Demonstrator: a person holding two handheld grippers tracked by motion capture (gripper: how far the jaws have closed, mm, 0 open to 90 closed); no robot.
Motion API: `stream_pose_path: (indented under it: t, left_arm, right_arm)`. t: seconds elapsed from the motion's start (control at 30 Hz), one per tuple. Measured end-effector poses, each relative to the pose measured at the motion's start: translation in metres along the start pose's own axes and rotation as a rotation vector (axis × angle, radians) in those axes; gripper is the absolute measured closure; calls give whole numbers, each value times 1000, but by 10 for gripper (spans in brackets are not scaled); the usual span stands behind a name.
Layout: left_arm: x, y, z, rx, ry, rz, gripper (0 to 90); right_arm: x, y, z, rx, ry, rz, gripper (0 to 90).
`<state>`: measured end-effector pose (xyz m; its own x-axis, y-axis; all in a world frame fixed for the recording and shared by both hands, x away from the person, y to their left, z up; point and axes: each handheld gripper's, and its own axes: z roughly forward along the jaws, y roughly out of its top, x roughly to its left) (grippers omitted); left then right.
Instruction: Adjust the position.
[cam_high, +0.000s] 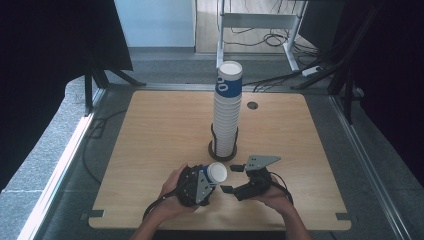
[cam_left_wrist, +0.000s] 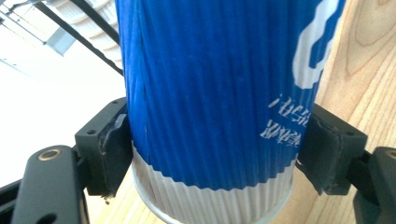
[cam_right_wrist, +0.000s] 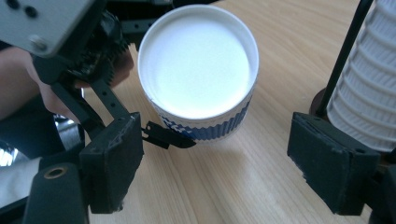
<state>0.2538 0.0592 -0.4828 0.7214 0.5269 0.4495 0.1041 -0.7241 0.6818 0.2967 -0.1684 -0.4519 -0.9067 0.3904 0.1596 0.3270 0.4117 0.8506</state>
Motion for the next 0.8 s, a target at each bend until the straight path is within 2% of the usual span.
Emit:
stream_pose_path:
  t: [0.17, 0.47, 0.57, 0.8]
  left_arm:
    - [-6, 1, 3, 10, 28, 37, 204]
    - [-19, 5, 9, 49, 75, 125, 204]
    - [-22, 7, 10, 54, 84, 142, 203]
    - [-25, 9, 11, 51, 70, 142, 201]
  right_arm:
    - [0, 0, 1, 23, 8, -5, 185]
    - [2, 0, 9, 28, 12, 4, 184]
    - [3, 0, 12, 31, 14, 2, 185]
    - [3, -1, 20, 34, 21, 15, 220]
